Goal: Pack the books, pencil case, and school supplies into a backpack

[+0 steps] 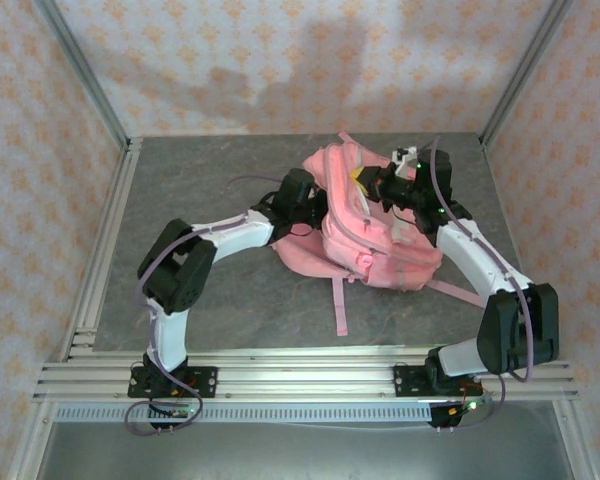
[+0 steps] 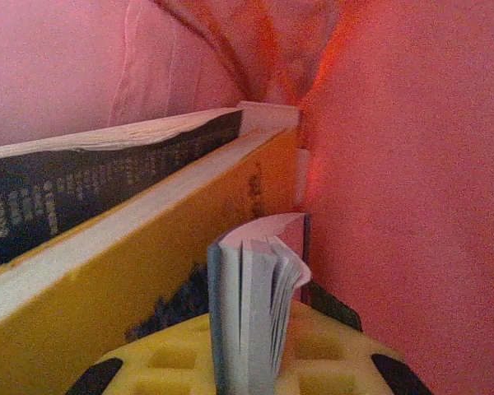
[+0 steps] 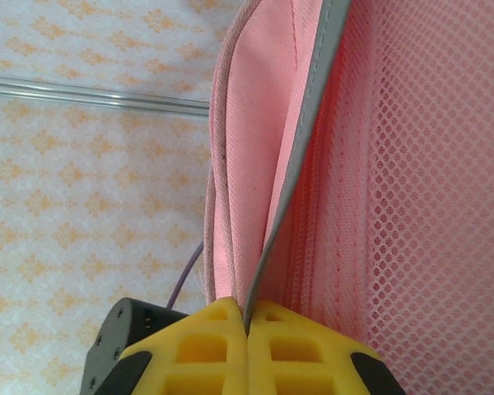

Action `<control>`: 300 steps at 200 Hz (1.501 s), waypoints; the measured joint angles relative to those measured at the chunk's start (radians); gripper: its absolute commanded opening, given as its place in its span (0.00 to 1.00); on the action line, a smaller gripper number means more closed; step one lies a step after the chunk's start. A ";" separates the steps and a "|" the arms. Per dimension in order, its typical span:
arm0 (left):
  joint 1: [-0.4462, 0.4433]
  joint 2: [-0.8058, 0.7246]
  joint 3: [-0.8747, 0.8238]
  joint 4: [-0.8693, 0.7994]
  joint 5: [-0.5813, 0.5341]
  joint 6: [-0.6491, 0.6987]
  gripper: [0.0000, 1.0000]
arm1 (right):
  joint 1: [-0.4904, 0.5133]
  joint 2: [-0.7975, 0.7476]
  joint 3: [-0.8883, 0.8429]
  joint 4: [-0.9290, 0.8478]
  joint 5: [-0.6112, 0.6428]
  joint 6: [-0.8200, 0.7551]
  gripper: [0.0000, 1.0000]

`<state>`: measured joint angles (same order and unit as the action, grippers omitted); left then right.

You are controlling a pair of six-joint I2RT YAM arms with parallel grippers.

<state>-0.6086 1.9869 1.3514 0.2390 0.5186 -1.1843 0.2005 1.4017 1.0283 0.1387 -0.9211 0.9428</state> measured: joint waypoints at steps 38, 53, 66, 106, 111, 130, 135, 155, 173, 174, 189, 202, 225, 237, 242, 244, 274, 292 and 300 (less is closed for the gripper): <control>-0.008 0.034 0.084 -0.049 0.023 0.023 0.69 | 0.018 0.039 -0.011 0.065 0.003 0.012 0.00; -0.006 0.017 0.080 -0.082 0.020 0.048 0.76 | 0.019 0.039 -0.011 0.073 0.002 0.010 0.00; -0.004 -0.021 0.056 -0.118 0.008 0.075 0.80 | 0.022 0.039 -0.011 0.072 -0.004 0.003 0.00; 0.043 -0.193 -0.062 -0.286 -0.027 0.164 0.95 | 0.042 0.033 -0.011 0.070 -0.013 -0.035 0.00; 0.050 -0.214 -0.077 -0.305 -0.031 0.175 0.96 | 0.044 0.032 -0.011 0.069 -0.012 -0.040 0.00; 0.079 -0.294 -0.143 -0.351 -0.038 0.211 0.96 | 0.046 0.029 -0.012 0.060 -0.012 -0.057 0.00; 0.086 -0.314 -0.158 -0.362 -0.038 0.218 0.95 | 0.046 0.029 -0.014 0.060 -0.011 -0.060 0.00; 0.101 -0.388 -0.200 -0.389 -0.041 0.245 0.96 | 0.046 0.028 -0.021 0.057 -0.004 -0.072 0.00; 0.100 -0.427 -0.216 -0.397 -0.041 0.267 0.96 | 0.046 0.028 -0.026 0.057 0.000 -0.077 0.00; 0.100 -0.430 -0.217 -0.398 -0.041 0.268 0.96 | 0.046 0.027 -0.026 0.056 0.001 -0.078 0.00; 0.100 -0.451 -0.233 -0.401 -0.040 0.274 0.96 | 0.046 0.028 -0.027 0.057 0.001 -0.081 0.00; 0.107 -0.465 -0.250 -0.399 -0.033 0.274 0.95 | 0.046 0.027 -0.028 0.056 0.001 -0.084 0.00; 0.121 -0.484 -0.267 -0.404 -0.017 0.270 0.95 | 0.048 0.027 -0.028 0.046 0.008 -0.096 0.00; 0.127 -0.506 -0.267 -0.417 -0.019 0.271 0.95 | 0.054 0.027 -0.028 0.033 0.018 -0.106 0.00; 0.128 -0.519 -0.267 -0.425 -0.022 0.275 0.94 | 0.057 0.027 -0.028 0.026 0.024 -0.111 0.00; 0.130 -0.527 -0.267 -0.431 -0.025 0.277 0.94 | 0.058 0.026 -0.028 0.024 0.027 -0.112 0.00; 0.133 -0.679 -0.269 -0.531 -0.094 0.321 0.93 | 0.081 0.016 -0.028 -0.037 0.084 -0.152 0.00; 0.133 -0.775 -0.299 -0.567 -0.140 0.342 0.91 | 0.111 0.013 -0.028 -0.072 0.147 -0.174 0.00; 0.133 -0.809 -0.324 -0.581 -0.156 0.349 0.91 | 0.129 0.014 -0.027 -0.080 0.175 -0.177 0.00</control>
<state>-0.4755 1.1782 1.0271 -0.3420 0.3630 -0.8352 0.3290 1.4155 1.0008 0.0586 -0.7464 0.7654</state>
